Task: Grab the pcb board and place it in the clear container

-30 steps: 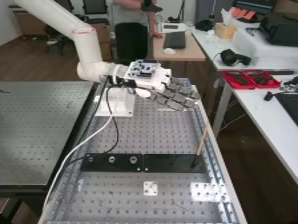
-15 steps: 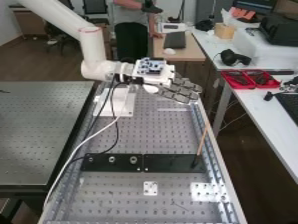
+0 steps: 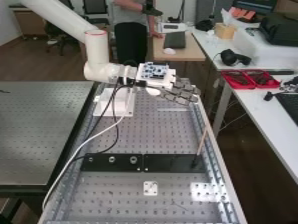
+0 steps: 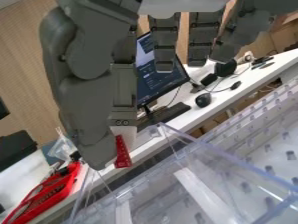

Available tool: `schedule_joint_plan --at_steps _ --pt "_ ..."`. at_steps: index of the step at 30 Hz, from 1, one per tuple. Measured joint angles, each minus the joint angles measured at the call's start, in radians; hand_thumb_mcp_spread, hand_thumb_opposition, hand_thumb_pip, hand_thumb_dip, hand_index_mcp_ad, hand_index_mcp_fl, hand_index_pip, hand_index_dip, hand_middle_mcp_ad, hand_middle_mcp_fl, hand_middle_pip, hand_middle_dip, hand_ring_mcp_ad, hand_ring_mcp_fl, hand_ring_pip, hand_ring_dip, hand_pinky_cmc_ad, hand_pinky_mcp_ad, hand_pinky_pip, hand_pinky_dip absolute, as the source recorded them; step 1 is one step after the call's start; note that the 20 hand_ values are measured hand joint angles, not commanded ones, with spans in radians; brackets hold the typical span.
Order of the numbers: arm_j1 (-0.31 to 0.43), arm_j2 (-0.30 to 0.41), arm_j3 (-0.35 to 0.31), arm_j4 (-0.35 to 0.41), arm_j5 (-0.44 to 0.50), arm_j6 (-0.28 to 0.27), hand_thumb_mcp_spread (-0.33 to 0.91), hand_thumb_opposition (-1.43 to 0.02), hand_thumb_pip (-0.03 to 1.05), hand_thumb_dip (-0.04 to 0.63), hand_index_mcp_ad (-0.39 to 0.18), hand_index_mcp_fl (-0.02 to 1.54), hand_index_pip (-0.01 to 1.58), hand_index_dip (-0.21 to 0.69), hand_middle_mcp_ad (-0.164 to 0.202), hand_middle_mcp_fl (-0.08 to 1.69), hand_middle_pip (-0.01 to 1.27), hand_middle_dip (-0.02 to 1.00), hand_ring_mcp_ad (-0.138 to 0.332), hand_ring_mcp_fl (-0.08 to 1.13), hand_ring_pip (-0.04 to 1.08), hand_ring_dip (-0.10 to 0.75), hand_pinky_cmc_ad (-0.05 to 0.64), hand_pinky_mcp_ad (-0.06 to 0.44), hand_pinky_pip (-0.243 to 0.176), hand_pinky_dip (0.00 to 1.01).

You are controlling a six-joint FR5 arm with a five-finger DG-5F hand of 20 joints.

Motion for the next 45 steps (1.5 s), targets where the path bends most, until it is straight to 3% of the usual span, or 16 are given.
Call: schedule_joint_plan --at_steps 12,16,25,29,36,45 --pt "0.008 -0.047 0.044 -0.086 -0.018 0.034 0.67 -0.9 0.34 0.237 -0.136 0.79 1.07 0.33 0.101 0.06 0.15 0.15 0.166 0.06 0.1 0.037 0.278 0.131 -0.08 0.19" --pt "0.008 -0.052 0.049 -0.098 -0.021 0.036 0.65 -0.88 0.34 0.237 -0.138 0.59 0.99 0.326 0.101 0.06 0.15 0.15 0.166 0.06 0.1 0.037 0.278 0.131 -0.082 0.19" --pt "0.005 -0.034 0.038 -0.075 -0.012 0.017 0.62 -0.84 0.33 0.237 -0.138 0.47 0.9 0.29 0.101 0.0 0.15 0.15 0.166 0.06 0.1 0.037 0.278 0.131 -0.079 0.19" --pt "0.001 0.005 0.01 -0.042 0.001 0.0 0.61 -0.82 0.33 0.237 -0.138 0.43 0.88 0.281 0.101 0.0 0.15 0.15 0.166 0.06 0.1 0.037 0.278 0.131 -0.079 0.19" --pt "-0.021 0.14 -0.096 0.036 0.038 -0.087 0.61 -0.8 0.33 0.237 -0.138 0.42 0.87 0.281 0.091 0.0 0.15 0.15 0.173 0.05 0.1 0.037 0.278 0.131 -0.075 0.19" --pt "-0.06 0.313 -0.225 0.042 0.061 -0.177 0.58 -0.79 0.31 0.236 -0.138 0.44 0.74 0.281 0.091 0.01 0.15 0.15 0.171 0.03 0.1 0.037 0.278 0.133 -0.077 0.19"
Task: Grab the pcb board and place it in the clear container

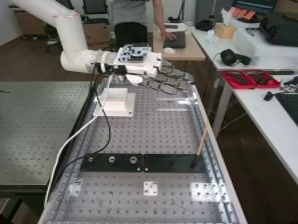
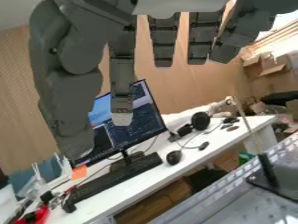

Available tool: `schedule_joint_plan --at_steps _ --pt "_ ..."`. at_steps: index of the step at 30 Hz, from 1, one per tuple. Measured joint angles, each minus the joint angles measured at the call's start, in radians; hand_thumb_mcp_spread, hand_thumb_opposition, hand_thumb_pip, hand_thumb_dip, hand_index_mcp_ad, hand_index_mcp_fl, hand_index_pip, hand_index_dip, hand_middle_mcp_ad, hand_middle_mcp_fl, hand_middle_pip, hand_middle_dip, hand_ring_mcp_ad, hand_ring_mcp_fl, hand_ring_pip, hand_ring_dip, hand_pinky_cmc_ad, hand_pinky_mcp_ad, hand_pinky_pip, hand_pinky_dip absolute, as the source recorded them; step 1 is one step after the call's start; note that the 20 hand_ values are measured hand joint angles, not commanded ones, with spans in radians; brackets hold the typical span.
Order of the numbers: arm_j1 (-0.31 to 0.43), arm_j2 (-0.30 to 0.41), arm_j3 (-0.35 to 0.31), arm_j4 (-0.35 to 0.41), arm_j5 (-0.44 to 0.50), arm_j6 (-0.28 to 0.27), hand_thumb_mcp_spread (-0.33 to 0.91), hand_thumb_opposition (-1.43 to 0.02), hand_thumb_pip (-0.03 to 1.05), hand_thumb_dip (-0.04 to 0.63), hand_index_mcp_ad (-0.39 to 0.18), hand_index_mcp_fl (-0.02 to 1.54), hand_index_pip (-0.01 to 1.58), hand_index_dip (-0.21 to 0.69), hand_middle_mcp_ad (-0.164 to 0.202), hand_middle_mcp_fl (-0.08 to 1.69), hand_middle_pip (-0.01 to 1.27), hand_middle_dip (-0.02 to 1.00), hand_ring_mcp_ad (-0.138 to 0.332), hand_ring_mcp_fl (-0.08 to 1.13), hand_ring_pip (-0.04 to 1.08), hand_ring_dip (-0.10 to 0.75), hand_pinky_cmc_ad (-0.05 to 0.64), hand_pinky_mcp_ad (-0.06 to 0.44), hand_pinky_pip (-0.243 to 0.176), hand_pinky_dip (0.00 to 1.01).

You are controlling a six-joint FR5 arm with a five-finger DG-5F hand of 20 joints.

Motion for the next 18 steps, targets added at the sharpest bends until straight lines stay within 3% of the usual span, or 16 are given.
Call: schedule_joint_plan --at_steps 10,18 --pt "-0.044 0.188 -0.134 -0.017 0.012 -0.1 0.56 -0.77 0.3 0.22 -0.136 0.47 0.53 0.281 0.084 0.01 0.15 0.15 0.169 0.03 0.1 0.037 0.278 0.133 -0.075 0.19" --pt "-0.084 0.242 -0.156 -0.059 -0.063 -0.123 0.55 -0.76 0.3 0.22 -0.136 0.48 0.43 0.284 0.086 0.01 0.15 0.15 0.169 0.03 0.1 0.037 0.278 0.133 -0.075 0.19"
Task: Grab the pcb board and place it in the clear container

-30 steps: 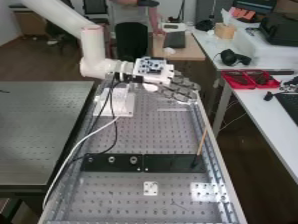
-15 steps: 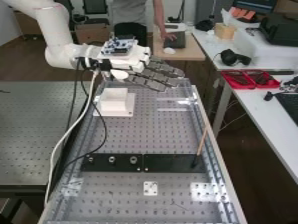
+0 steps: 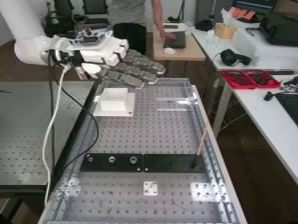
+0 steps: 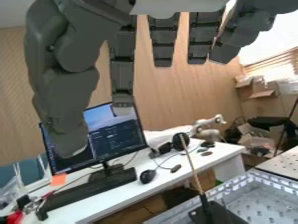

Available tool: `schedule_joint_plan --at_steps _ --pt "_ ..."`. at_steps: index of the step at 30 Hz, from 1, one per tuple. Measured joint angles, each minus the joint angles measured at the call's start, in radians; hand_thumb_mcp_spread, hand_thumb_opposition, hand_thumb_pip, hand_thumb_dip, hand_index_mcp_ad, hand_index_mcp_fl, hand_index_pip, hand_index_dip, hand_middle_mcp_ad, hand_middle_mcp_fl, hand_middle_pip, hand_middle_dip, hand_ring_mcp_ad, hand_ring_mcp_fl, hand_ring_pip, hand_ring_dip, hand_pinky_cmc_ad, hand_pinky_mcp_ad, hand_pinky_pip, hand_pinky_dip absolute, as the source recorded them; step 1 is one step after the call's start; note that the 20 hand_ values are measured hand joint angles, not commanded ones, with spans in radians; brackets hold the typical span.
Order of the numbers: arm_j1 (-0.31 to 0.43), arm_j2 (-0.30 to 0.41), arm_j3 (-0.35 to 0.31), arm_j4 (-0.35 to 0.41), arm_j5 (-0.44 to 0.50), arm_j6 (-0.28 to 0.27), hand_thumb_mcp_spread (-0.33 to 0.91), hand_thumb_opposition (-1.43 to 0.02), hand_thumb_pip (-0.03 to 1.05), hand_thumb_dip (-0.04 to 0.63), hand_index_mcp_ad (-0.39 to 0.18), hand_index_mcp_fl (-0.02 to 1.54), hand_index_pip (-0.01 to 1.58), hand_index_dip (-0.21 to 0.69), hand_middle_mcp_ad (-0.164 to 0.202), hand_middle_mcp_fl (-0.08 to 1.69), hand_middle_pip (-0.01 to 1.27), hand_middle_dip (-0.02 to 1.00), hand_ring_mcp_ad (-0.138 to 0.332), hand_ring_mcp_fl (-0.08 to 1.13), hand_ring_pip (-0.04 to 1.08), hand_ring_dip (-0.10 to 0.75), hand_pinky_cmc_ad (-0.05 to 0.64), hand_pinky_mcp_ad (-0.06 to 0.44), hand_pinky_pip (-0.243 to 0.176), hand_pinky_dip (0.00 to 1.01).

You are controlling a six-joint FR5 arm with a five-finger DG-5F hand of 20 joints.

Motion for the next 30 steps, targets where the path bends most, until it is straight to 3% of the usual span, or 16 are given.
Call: schedule_joint_plan --at_steps 14,19,30 --pt "-0.055 0.05 0.0 -0.063 -0.099 -0.027 0.5 -0.73 0.32 0.201 -0.136 0.47 0.17 0.297 0.086 0.02 0.15 0.15 0.166 0.02 0.1 0.037 0.276 0.133 -0.075 0.21" --pt "-0.082 0.048 0.008 -0.096 -0.138 -0.03 0.49 -0.73 0.33 0.194 -0.136 0.48 0.13 0.297 0.086 0.02 0.15 0.15 0.164 0.02 0.1 0.037 0.276 0.131 -0.075 0.21" --pt "-0.105 0.033 0.02 -0.089 -0.176 -0.043 0.48 -0.73 0.33 0.188 -0.138 0.48 0.1 0.304 0.086 0.04 0.15 0.15 0.164 0.02 0.1 0.037 0.276 0.131 -0.075 0.21"
